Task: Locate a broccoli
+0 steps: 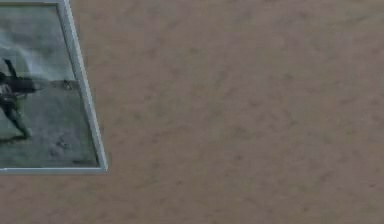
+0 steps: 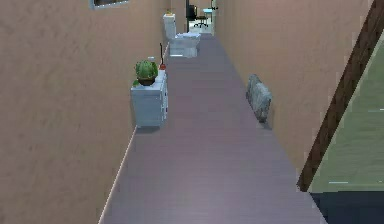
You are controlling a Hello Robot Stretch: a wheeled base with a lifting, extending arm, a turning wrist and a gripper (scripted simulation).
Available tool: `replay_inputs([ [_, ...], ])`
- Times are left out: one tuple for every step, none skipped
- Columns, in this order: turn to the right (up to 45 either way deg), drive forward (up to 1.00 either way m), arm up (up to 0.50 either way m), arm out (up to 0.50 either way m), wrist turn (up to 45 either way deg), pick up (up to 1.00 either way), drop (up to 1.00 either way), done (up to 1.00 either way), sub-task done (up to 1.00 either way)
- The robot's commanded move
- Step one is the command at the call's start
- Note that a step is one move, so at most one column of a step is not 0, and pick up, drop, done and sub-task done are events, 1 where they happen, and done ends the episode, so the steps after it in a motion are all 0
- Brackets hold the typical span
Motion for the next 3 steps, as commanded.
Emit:
replay_inputs([
  [0.0, 0.15, 0.0, 0.0, 0.0, 0.0, 0.0, 0.0, 0.0],
  [45.0, 0.0, 0.0, 0.0, 0.0, 0.0, 0.0, 0.0, 0.0],
  [45.0, 0.0, 0.0, 0.0, 0.0, 0.0, 0.0, 0.0, 0.0],
])
